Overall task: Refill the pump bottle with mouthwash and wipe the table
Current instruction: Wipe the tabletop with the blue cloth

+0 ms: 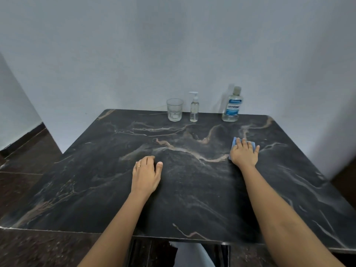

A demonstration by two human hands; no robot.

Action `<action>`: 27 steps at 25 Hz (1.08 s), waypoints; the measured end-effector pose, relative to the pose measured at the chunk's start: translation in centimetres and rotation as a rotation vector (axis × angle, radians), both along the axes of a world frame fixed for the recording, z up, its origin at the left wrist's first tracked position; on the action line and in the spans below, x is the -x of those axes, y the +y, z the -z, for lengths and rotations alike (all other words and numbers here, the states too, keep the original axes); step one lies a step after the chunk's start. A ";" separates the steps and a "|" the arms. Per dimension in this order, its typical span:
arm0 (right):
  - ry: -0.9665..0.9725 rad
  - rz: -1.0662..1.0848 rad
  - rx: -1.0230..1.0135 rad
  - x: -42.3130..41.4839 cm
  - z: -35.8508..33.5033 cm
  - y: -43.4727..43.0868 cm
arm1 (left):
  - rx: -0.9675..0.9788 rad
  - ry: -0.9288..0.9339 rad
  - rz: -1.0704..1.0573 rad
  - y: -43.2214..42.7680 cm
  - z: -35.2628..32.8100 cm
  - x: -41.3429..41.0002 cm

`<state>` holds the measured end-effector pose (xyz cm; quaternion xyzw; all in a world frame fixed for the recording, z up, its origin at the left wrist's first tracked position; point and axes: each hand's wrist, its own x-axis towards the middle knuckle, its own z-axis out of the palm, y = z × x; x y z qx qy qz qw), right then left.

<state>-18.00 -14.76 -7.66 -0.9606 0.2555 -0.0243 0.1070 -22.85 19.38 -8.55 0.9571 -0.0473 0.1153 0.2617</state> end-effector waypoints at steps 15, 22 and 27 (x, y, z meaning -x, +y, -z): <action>-0.023 -0.360 0.069 14.9 0.1 13.3 | 0.018 0.014 0.002 -0.9 0.0 4.6; -0.048 -0.633 -0.057 10.8 0.2 19.1 | 0.014 0.009 -0.063 1.1 0.8 5.4; -0.044 -0.417 -0.056 7.4 -0.2 11.9 | -0.032 -0.006 -0.034 0.7 0.7 5.6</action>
